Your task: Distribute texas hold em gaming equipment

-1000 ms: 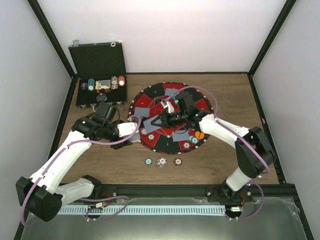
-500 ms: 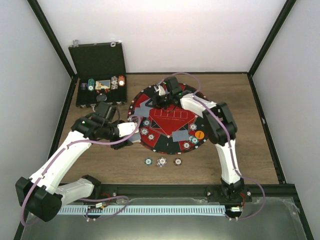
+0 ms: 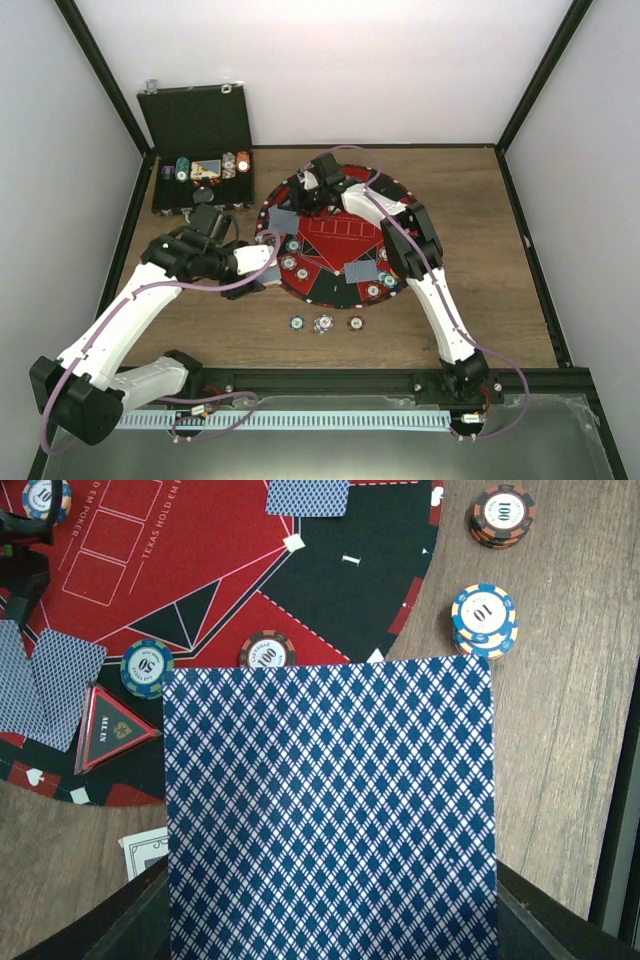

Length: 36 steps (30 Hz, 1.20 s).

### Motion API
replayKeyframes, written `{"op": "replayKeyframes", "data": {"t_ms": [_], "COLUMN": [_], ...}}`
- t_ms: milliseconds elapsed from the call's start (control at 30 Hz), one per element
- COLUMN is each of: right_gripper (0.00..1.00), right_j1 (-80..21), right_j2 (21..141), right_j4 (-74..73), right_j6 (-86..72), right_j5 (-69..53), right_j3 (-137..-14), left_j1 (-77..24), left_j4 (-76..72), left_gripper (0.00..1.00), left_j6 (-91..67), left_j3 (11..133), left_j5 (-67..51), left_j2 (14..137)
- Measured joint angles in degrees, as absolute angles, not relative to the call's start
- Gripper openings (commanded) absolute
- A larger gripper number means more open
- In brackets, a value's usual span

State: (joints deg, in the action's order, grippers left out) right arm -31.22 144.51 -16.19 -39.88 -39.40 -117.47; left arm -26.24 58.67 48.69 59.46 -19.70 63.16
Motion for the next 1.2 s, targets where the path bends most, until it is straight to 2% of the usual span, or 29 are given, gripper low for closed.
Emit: {"op": "replayKeyframes", "data": {"t_ms": [100,233,567,733,1000,1200], "right_gripper": [0.56,0.64,0.74,0.79,0.81,0.81], "right_j1": [-31.3,-31.3,-31.3,-31.5,-36.2,-40.9], "right_j2": [144.5,143.4,124.9,111.8,94.6,88.5], "right_j4": [-20.2,-24.6,-27.7,-21.5,-10.3,-2.5], "right_j6": [-37.6,-34.2,-28.8,-30.5,-36.7,-42.6], "right_j5": [-37.4,-34.0,-29.5,-32.0,-37.8,-41.2], "right_j3": [-118.0,-117.8,-105.1,-89.3,-65.9,-58.3], "left_j1": [-26.2,-26.2,-26.2,-26.2,-26.2,-26.2], "left_j4": [58.9,59.1,59.6,59.7,59.7,59.7], "left_gripper": [0.10,0.10,0.10,0.10,0.10,0.10], "left_j6": [48.7,48.7,48.7,48.7,48.9,48.9], "left_j3": [59.5,59.5,59.5,59.5,59.5,59.5], "left_j5": [-19.7,-19.7,-19.6,-19.6,-19.7,-19.9], "left_j2": [62.7,62.7,62.7,62.7,62.8,64.0]}}
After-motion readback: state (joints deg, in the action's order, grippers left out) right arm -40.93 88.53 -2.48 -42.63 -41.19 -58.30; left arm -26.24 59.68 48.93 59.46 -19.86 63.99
